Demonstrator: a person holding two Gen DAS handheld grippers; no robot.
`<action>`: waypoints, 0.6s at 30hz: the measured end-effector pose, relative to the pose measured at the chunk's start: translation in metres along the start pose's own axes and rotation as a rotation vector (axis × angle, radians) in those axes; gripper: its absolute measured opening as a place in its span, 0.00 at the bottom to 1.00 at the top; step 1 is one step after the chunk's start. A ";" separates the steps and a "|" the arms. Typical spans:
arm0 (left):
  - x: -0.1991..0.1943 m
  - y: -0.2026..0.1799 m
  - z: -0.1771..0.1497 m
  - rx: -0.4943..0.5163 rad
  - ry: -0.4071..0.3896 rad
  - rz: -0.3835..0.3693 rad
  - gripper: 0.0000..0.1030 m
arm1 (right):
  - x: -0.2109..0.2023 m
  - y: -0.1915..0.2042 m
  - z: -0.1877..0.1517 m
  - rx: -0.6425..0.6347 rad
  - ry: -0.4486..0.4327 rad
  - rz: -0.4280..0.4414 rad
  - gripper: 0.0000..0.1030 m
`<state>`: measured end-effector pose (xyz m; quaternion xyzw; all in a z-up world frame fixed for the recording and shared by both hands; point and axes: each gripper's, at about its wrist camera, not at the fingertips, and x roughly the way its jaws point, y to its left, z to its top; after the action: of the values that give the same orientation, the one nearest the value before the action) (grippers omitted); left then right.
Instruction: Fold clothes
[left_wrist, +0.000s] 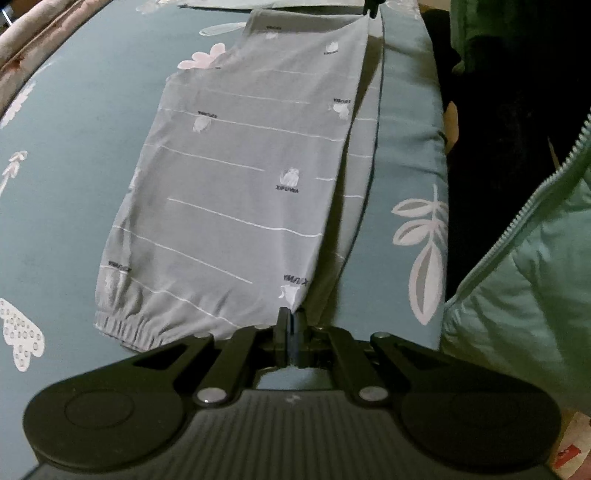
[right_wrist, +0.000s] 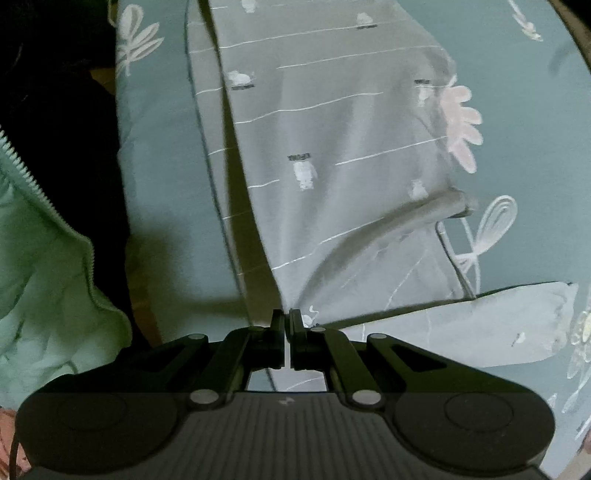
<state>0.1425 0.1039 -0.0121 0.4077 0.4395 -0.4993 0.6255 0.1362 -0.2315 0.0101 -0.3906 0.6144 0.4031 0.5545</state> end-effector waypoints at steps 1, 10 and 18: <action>0.000 0.000 -0.001 -0.001 0.002 -0.004 0.00 | 0.000 -0.001 0.000 0.003 0.002 0.007 0.03; 0.011 0.005 -0.011 -0.031 0.032 -0.062 0.00 | 0.009 -0.008 -0.001 0.000 0.036 0.044 0.03; 0.016 0.009 -0.016 -0.025 0.048 -0.084 0.00 | 0.020 -0.008 0.001 -0.029 0.054 0.067 0.03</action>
<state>0.1511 0.1162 -0.0310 0.3928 0.4773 -0.5099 0.5982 0.1419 -0.2344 -0.0102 -0.3886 0.6361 0.4197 0.5179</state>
